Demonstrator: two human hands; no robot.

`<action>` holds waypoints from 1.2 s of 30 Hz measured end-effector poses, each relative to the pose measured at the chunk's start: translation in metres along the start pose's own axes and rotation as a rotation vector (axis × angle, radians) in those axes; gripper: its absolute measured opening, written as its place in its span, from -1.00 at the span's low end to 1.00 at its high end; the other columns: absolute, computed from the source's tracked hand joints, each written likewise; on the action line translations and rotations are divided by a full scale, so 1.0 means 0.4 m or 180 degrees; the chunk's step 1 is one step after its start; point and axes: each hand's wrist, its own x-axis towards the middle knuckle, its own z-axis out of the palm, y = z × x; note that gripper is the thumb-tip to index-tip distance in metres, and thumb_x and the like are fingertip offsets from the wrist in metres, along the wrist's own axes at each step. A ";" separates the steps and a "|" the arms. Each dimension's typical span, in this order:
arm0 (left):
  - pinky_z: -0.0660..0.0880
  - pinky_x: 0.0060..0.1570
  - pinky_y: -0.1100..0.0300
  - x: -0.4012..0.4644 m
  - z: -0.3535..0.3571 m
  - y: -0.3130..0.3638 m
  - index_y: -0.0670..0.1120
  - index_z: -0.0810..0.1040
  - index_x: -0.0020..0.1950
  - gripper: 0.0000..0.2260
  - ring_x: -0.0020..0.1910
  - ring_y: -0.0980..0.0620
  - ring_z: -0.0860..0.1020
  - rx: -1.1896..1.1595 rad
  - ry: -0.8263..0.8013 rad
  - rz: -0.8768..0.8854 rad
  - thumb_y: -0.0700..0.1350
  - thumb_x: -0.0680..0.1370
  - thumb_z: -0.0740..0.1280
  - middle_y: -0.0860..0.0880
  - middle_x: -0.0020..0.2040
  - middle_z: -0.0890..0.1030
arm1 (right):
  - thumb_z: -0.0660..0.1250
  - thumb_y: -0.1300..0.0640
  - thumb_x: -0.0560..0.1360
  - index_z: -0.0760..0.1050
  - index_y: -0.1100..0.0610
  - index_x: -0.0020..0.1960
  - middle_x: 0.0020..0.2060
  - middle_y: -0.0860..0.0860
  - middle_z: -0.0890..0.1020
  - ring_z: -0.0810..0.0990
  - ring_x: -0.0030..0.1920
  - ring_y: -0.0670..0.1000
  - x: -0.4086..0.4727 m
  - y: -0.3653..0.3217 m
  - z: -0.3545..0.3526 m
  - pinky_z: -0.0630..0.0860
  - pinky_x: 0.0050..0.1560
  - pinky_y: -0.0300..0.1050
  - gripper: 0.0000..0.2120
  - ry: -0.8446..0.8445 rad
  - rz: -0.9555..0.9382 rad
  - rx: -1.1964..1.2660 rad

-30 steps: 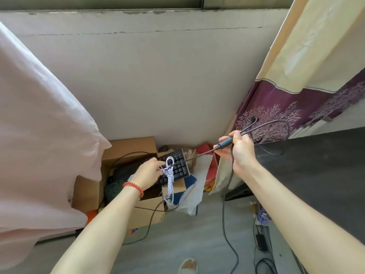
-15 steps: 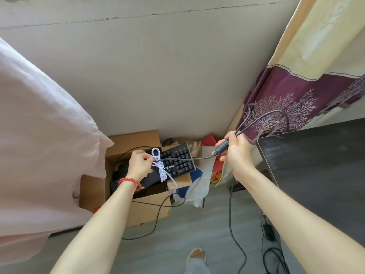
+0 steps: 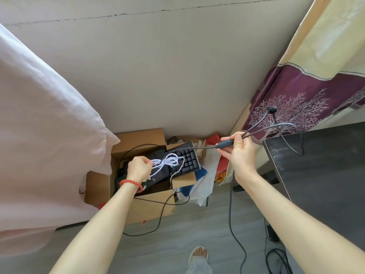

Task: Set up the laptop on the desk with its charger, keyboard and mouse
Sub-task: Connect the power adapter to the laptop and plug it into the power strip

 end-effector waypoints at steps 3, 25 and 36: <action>0.51 -0.21 0.16 0.001 0.003 -0.013 -0.20 0.54 -0.06 -0.83 -0.21 -0.03 0.57 -0.0327 -0.0035 -0.0270 -0.15 0.57 0.20 -0.15 -0.14 0.61 | -0.05 0.17 0.64 0.29 0.08 -0.18 -0.11 0.14 0.55 0.59 -0.03 0.15 -0.005 0.012 0.007 0.60 -0.24 -0.19 -0.74 0.0111 0.0261 0.0193; 0.56 -0.16 0.08 -0.014 0.025 -0.080 -0.12 0.30 0.20 -0.77 -0.10 -0.07 0.63 -0.2319 -0.0983 -0.0927 -0.30 0.57 0.16 -0.23 0.03 0.59 | -0.08 0.24 0.61 0.24 0.12 -0.22 -0.28 0.12 0.54 0.58 -0.28 0.09 0.057 -0.021 -0.012 0.62 -0.37 -0.13 -0.74 0.0760 0.0698 0.0840; 0.33 0.30 0.02 0.069 -0.022 -0.035 -0.17 0.32 0.39 -0.64 0.33 -0.17 0.38 -0.1256 0.0317 -0.0521 -0.19 0.58 0.18 -0.20 0.38 0.38 | -0.07 0.18 0.64 0.30 0.12 -0.19 -0.25 0.12 0.56 0.62 -0.24 0.08 0.051 -0.020 -0.028 0.61 -0.32 -0.11 -0.72 0.0213 0.0565 0.0178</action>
